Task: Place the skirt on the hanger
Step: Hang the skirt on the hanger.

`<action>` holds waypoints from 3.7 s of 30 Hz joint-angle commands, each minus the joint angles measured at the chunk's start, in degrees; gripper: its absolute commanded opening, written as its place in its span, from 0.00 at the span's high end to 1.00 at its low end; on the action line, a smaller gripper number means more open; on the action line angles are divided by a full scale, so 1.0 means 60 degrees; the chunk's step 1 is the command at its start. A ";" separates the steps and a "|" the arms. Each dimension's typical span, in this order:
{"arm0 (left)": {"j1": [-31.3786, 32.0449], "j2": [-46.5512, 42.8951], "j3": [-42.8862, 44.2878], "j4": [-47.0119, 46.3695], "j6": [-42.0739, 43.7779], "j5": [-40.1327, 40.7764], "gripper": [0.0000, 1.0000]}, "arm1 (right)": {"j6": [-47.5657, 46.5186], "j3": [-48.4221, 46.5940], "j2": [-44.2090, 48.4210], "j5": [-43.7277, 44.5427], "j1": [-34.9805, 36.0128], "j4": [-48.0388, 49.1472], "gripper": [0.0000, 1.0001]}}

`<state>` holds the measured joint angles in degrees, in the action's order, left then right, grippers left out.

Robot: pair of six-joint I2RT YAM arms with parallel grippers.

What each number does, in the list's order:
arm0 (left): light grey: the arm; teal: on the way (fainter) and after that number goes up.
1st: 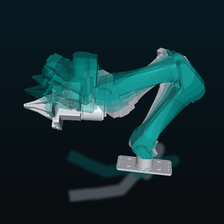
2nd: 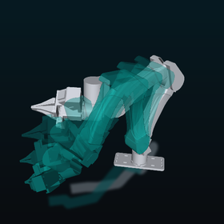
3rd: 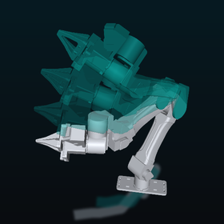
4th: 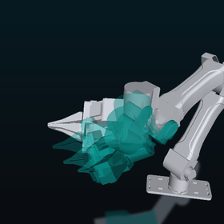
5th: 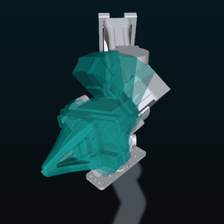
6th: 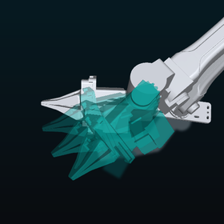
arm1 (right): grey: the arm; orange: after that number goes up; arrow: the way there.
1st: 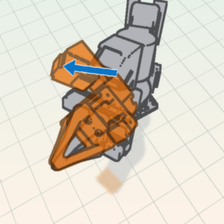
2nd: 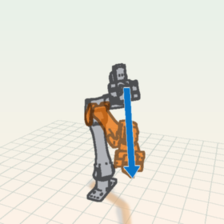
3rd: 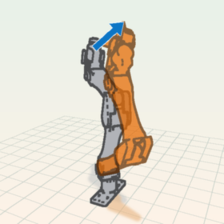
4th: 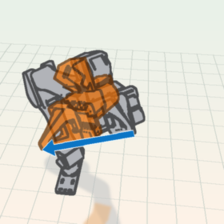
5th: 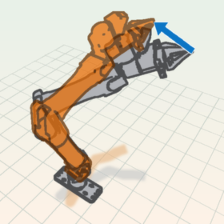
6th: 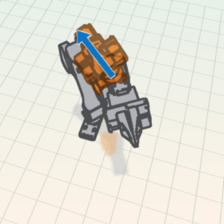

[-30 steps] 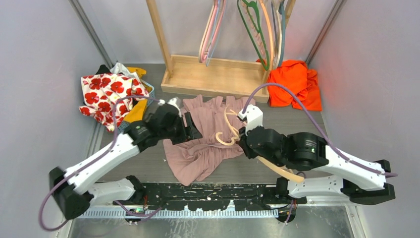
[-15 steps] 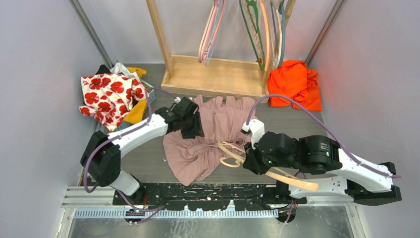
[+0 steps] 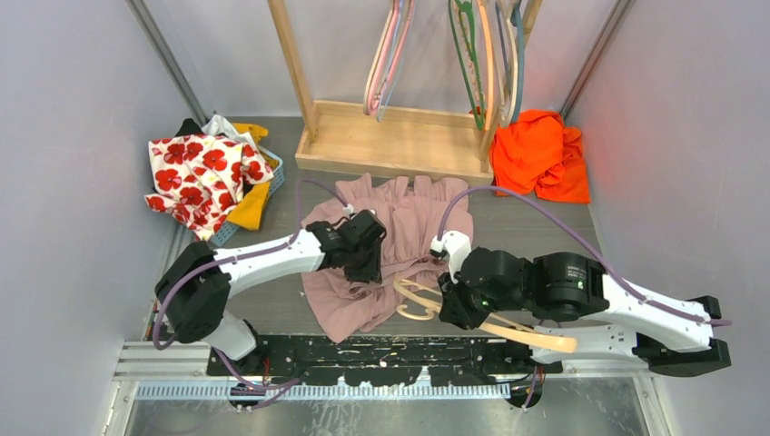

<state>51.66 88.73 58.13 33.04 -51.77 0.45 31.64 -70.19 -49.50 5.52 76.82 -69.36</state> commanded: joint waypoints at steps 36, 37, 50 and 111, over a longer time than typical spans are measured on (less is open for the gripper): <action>0.0989 -0.0412 0.0635 0.1273 0.0450 0.1787 0.39 | 0.0309 0.1370 0.1275 -0.0032 0.0054 0.1440 0.99; 0.0985 -0.0371 0.0587 0.1292 0.0498 0.1832 0.39 | 0.0341 0.1390 0.1335 -0.0071 0.0045 0.1451 0.99; 0.0992 0.0164 0.0692 0.1145 0.1124 0.2055 0.39 | 0.0498 0.1644 0.1452 -0.0014 0.0059 0.1564 0.99; 0.0992 -0.1872 0.2078 0.1313 0.0917 -0.0006 1.00 | -0.2087 0.7193 0.1137 0.2957 0.0117 1.1865 0.99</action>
<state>57.36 80.25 68.16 42.70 -46.06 2.44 21.19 -30.83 -43.24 15.84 77.17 -16.14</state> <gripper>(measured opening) 0.008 0.177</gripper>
